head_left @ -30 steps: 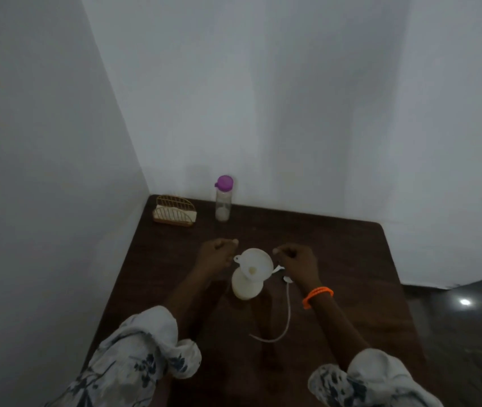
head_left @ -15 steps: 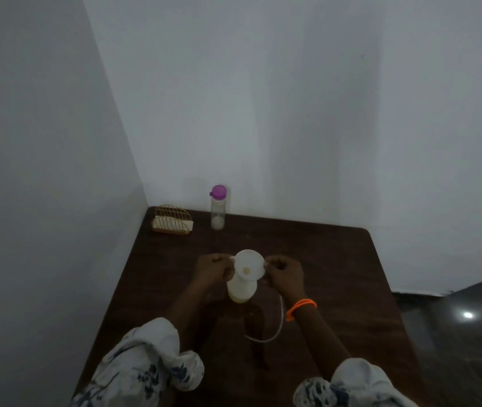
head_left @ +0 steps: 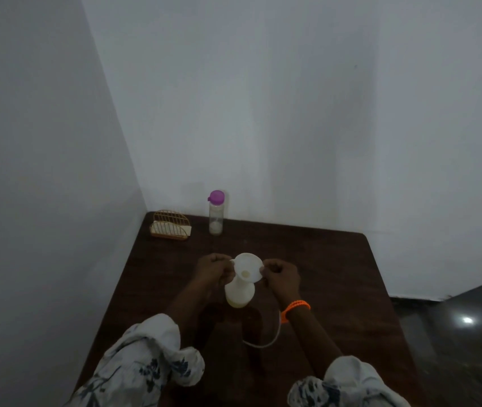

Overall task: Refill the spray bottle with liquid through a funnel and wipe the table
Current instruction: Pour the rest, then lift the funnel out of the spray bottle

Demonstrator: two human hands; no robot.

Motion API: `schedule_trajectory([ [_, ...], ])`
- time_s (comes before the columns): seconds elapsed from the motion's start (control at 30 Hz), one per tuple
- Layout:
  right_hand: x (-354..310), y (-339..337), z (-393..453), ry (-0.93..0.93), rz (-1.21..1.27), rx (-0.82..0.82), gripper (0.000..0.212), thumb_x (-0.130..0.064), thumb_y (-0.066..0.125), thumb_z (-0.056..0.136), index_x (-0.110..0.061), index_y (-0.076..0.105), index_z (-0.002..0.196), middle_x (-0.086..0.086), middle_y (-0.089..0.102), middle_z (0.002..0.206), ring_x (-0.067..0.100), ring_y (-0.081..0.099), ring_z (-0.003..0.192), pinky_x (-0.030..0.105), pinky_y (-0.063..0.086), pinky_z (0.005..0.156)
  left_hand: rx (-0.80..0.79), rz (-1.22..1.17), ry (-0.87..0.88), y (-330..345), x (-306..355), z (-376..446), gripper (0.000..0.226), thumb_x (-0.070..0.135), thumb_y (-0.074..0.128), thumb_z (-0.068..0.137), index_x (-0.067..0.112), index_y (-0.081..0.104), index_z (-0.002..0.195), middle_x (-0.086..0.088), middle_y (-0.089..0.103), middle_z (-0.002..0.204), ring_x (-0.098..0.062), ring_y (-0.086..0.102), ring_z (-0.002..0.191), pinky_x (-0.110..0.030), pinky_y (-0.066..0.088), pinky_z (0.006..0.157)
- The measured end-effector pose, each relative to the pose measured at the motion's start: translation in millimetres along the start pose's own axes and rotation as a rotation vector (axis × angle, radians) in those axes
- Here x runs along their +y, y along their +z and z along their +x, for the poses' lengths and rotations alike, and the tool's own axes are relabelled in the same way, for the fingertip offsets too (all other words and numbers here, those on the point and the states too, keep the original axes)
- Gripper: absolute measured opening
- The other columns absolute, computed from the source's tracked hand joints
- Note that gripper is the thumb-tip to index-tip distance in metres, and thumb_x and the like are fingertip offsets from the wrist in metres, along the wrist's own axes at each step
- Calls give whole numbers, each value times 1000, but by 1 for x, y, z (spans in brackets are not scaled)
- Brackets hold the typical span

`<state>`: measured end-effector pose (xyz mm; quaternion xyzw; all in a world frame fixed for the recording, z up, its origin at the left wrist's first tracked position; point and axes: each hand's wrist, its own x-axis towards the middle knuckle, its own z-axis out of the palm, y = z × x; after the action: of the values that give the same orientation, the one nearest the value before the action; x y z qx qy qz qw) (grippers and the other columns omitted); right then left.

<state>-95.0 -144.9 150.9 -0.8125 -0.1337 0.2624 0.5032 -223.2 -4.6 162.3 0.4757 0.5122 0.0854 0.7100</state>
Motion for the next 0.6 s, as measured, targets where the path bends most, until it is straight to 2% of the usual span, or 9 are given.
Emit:
schedule_trajectory([
  [0.1, 2, -2, -1, -7, 7, -6, 15, 0, 75, 83, -13, 76, 90, 7, 76, 86, 24, 75, 73, 44, 64, 71, -16, 4, -14, -2, 1, -1, 16, -3, 68, 89, 4, 69, 104, -20, 74, 100, -28, 71, 88, -45, 62, 90],
  [0.2, 0, -4, 1, -16, 8, -7, 18, -1, 76, 82, -18, 75, 87, 8, 76, 88, 24, 75, 75, 43, 64, 71, -40, -30, -2, -4, 5, -1, 17, -2, 69, 89, 3, 70, 105, -22, 75, 101, -28, 72, 87, -44, 63, 86],
  [0.33, -4, -5, 5, -13, 8, -42, 20, -5, 80, 78, -24, 76, 84, 6, 77, 86, 27, 76, 78, 49, 63, 71, -62, -31, 21, -7, 17, -4, 14, 5, 67, 93, 5, 69, 107, -17, 73, 100, -23, 69, 81, -30, 59, 64],
  [0.43, -10, -9, 8, 18, 48, -95, 14, -4, 77, 80, -13, 78, 90, 12, 77, 88, 35, 75, 76, 54, 62, 73, -113, -73, 24, -9, 27, -6, 15, 6, 64, 95, 4, 69, 109, -16, 71, 95, -19, 66, 75, -24, 55, 55],
  [0.53, -15, -13, 11, 40, 104, -151, 11, -1, 74, 83, -4, 78, 93, 19, 76, 85, 41, 73, 69, 59, 61, 73, -175, -86, 31, -11, 36, -4, 16, 8, 64, 96, 6, 71, 111, -14, 74, 97, -17, 68, 78, -24, 58, 61],
  [0.6, -20, -15, 12, 53, 145, -166, 10, -1, 72, 85, -1, 77, 94, 22, 75, 81, 36, 68, 61, 58, 60, 71, -196, -83, 43, -11, 40, -1, 18, 8, 66, 95, 7, 72, 111, -12, 77, 97, -16, 69, 78, -26, 59, 67],
])
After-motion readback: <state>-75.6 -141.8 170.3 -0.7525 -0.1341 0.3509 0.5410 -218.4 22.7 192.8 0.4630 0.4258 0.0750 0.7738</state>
